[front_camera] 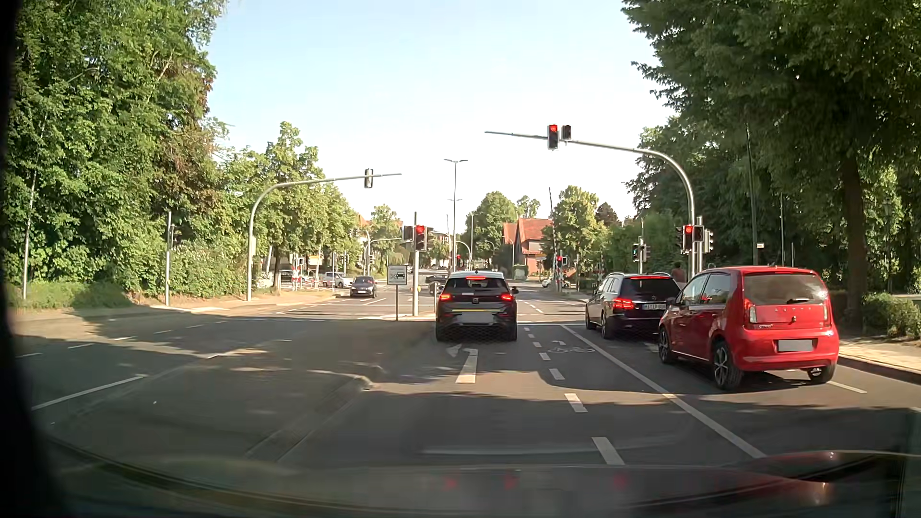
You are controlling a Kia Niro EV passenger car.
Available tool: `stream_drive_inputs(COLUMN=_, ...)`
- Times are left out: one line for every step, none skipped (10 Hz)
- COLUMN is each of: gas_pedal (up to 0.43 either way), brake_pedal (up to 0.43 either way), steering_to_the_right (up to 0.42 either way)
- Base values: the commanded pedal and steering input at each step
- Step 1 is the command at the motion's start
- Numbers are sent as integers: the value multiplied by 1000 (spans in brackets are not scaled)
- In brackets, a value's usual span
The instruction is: Follow the waypoints while adhering to traffic rules and regulations
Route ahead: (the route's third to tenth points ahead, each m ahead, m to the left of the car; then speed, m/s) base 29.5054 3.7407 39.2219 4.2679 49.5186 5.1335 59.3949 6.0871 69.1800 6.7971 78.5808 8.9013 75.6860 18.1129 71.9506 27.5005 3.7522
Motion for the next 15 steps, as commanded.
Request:
stream_drive_inputs(gas_pedal=0, brake_pedal=6, steering_to_the_right=-1)
stream_drive_inputs(gas_pedal=0, brake_pedal=6, steering_to_the_right=-1)
stream_drive_inputs(gas_pedal=0, brake_pedal=30, steering_to_the_right=-1)
stream_drive_inputs(gas_pedal=0, brake_pedal=55, steering_to_the_right=-1)
stream_drive_inputs(gas_pedal=0, brake_pedal=91, steering_to_the_right=-1)
stream_drive_inputs(gas_pedal=0, brake_pedal=110, steering_to_the_right=-1)
stream_drive_inputs(gas_pedal=0, brake_pedal=152, steering_to_the_right=-1)
stream_drive_inputs(gas_pedal=0, brake_pedal=159, steering_to_the_right=-1)
stream_drive_inputs(gas_pedal=0, brake_pedal=159, steering_to_the_right=-1)
stream_drive_inputs(gas_pedal=0, brake_pedal=165, steering_to_the_right=-1)
stream_drive_inputs(gas_pedal=0, brake_pedal=159, steering_to_the_right=-1)
stream_drive_inputs(gas_pedal=0, brake_pedal=159, steering_to_the_right=-1)
stream_drive_inputs(gas_pedal=0, brake_pedal=165, steering_to_the_right=-1)
stream_drive_inputs(gas_pedal=0, brake_pedal=171, steering_to_the_right=-1)
stream_drive_inputs(gas_pedal=0, brake_pedal=177, steering_to_the_right=-1)
